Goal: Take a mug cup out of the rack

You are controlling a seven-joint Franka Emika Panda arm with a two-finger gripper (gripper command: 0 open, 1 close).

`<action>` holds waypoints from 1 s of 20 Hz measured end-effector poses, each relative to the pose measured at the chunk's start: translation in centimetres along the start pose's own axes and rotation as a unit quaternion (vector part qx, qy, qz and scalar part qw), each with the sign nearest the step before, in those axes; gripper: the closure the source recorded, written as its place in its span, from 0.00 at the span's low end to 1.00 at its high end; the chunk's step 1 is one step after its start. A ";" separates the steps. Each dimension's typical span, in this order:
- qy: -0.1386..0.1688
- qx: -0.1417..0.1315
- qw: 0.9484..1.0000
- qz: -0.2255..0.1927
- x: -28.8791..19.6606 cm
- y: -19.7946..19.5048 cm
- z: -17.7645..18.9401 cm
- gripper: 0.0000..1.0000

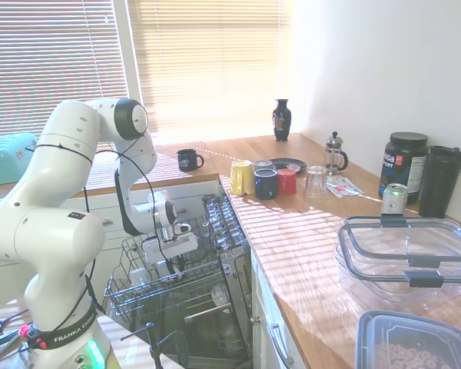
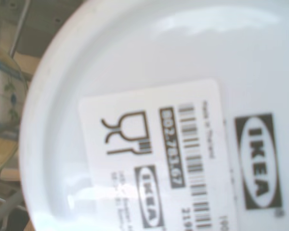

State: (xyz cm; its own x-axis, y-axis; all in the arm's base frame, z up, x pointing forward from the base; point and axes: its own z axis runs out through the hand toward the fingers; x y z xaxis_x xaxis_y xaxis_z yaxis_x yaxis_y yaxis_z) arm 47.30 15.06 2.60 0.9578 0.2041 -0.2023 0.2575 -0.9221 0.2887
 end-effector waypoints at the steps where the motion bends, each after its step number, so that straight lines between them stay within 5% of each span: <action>1: 0.000 0.000 1.000 0.001 0.0 0.0 0.0 1.00; 9: 0.005 0.000 1.000 0.000 -0.2 0.0 -1.4 1.00; 20: 0.048 0.025 0.998 0.019 -3.3 -1.7 -9.5 1.00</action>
State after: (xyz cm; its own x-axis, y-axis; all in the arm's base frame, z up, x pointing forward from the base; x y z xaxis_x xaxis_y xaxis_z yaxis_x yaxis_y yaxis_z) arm 44.93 19.07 11.65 0.9753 0.1962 -0.1014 0.2157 -0.9448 0.2466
